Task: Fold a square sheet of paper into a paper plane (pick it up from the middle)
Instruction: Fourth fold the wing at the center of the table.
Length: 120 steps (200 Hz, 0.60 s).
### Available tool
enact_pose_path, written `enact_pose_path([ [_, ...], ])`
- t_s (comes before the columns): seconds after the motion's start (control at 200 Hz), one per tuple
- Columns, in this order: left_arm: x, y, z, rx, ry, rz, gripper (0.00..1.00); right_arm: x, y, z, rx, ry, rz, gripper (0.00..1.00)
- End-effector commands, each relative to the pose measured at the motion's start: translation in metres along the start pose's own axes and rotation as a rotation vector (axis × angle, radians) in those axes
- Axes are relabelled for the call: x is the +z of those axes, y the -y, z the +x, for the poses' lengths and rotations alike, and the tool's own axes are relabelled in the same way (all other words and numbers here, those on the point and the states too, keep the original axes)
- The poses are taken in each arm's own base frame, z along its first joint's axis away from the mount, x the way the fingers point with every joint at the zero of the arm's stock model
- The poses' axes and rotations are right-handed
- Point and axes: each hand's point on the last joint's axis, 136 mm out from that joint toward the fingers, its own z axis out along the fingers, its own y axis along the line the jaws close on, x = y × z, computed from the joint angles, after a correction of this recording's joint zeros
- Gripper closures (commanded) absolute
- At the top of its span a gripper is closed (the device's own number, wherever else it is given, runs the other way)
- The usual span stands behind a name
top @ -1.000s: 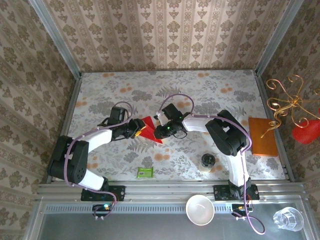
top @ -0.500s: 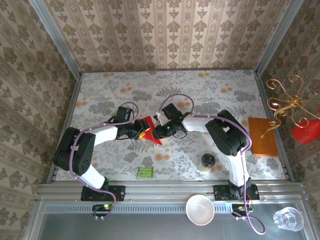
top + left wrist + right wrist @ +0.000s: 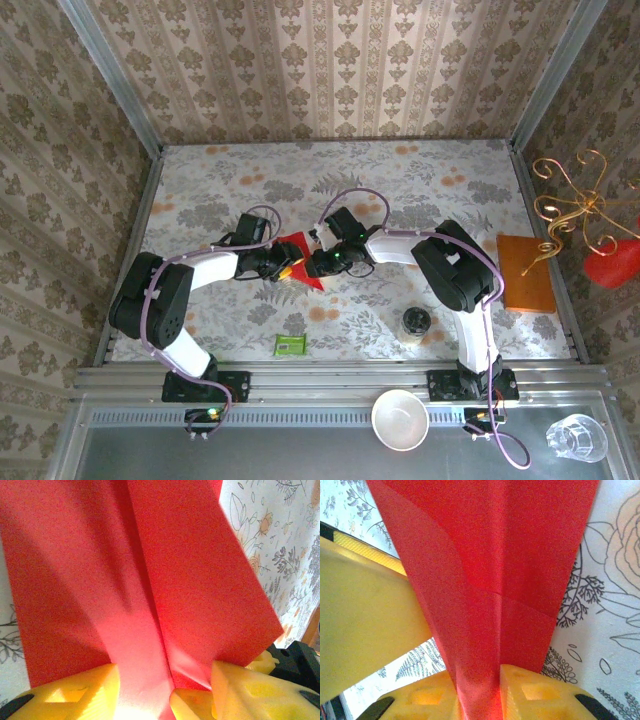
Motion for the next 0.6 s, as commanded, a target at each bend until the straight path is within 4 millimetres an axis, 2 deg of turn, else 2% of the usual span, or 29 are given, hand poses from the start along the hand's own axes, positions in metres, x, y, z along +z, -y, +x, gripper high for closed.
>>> enact_pose_path([
  [0.0, 0.004, -0.007, 0.001, 0.027, -0.003, -0.018, 0.48, -0.008, -0.001, 0.003, 0.044, 0.001, 0.012, 0.73],
  [0.225, 0.005, -0.011, 0.001, 0.028, 0.015, -0.023, 0.6, -0.019, -0.004, -0.004, 0.051, 0.036, 0.039, 0.73],
  [0.595, 0.009, -0.022, 0.004, 0.004, 0.006, -0.052, 0.75, -0.023, -0.003, -0.001, 0.033, 0.036, 0.097, 0.75],
])
